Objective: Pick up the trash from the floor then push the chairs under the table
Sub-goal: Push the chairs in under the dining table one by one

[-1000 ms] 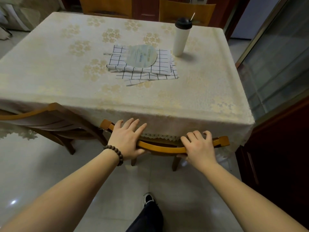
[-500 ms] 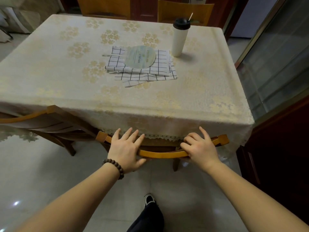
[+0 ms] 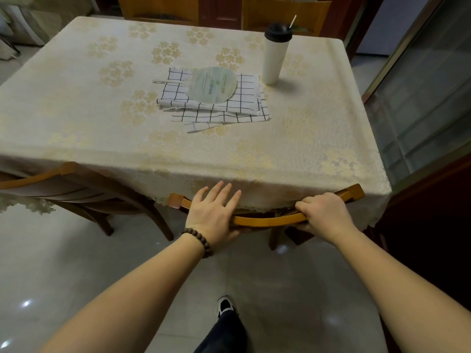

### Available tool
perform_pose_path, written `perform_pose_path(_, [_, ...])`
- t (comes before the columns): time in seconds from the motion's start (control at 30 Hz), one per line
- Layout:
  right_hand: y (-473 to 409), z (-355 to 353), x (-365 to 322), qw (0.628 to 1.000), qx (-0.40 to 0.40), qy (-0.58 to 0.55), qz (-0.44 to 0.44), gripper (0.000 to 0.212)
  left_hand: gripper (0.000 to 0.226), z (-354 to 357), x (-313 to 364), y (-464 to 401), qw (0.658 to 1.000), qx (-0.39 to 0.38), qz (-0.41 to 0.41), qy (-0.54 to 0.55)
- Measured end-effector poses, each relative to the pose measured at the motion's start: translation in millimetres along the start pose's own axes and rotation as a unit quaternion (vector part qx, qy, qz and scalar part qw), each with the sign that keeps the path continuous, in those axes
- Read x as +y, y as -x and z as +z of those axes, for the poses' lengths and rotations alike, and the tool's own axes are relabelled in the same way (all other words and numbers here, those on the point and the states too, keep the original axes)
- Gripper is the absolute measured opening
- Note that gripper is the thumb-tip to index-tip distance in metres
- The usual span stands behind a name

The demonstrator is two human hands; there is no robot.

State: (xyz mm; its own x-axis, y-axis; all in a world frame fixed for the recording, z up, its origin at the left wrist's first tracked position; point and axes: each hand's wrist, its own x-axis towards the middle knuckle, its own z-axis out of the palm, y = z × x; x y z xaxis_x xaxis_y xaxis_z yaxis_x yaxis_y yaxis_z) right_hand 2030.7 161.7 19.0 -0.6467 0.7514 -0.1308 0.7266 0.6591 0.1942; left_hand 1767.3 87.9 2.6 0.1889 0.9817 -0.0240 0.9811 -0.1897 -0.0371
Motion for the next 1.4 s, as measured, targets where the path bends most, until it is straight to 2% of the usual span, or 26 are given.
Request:
perform_pose_path(0.2, [-32.2, -8.4, -44.5, 0.999, 0.047, -0.022, 0.013, 0.032, 0.098, -6.7, -66.7, -16.3, 0.999, -0.042, -0.001, -0.034])
perform_pose_path(0.33, [-49.1, -14.8, -64.3, 0.998, 0.04, -0.043, 0.021, 0.029, 0.098, -8.0, -95.3, -23.2, 0.997, -0.058, -0.013, -0.047])
perform_pose_path(0.43, [-46.0, -15.8, -63.6, 0.997, 0.057, -0.045, 0.032, 0.029, 0.092, -6.5, -89.1, -19.2, 0.997, -0.05, -0.017, -0.051])
perform_pose_path(0.5, [-42.3, -17.1, -61.8, 0.996, 0.061, -0.057, 0.025, 0.029, 0.08, -7.4, -83.7, -15.2, 0.998, -0.052, -0.013, -0.046])
perform_pose_path(0.6, [-37.7, -19.6, -60.3, 0.999, 0.033, -0.042, -0.001, 0.032, 0.069, -11.9, -77.8, -6.2, 0.998, -0.054, -0.019, -0.032])
perform_pose_path(0.67, [-30.1, -21.9, -61.3, 0.999, -0.003, -0.033, 0.015, 0.041, 0.069, -12.7, -70.9, 1.7, 0.998, -0.049, -0.014, -0.031])
perform_pose_path(0.83, [-9.3, -11.4, -56.6, 1.0, 0.013, -0.027, 0.004, 0.045, 0.076, -6.2, -60.2, 6.1, 0.999, -0.019, 0.024, -0.039])
perform_pose_path(1.0, [-26.0, -11.0, -17.4, 0.998, 0.04, -0.02, -0.034, 0.038, 0.081, -10.6, -46.1, -22.1, 0.999, -0.024, 0.01, -0.045])
perform_pose_path(1.13, [-23.3, -4.9, -10.4, 0.998, 0.049, -0.031, 0.007, 0.034, 0.086, -4.1, -38.5, -30.0, 0.998, -0.024, 0.013, -0.053])
perform_pose_path(1.17, [-23.1, -2.4, -11.6, 0.998, 0.049, -0.032, 0.017, 0.036, 0.087, -3.0, -40.0, -29.8, 0.998, -0.019, 0.015, -0.054])
perform_pose_path(1.3, [-22.6, 3.4, -15.1, 0.998, 0.039, -0.018, 0.045, 0.067, 0.094, -0.2, -42.0, -31.7, 0.999, -0.01, 0.016, -0.047])
perform_pose_path(1.4, [-21.1, 3.2, -16.9, 0.998, 0.031, -0.017, 0.058, 0.075, 0.1, -2.8, -37.4, -31.1, 0.999, -0.025, -0.005, -0.034])
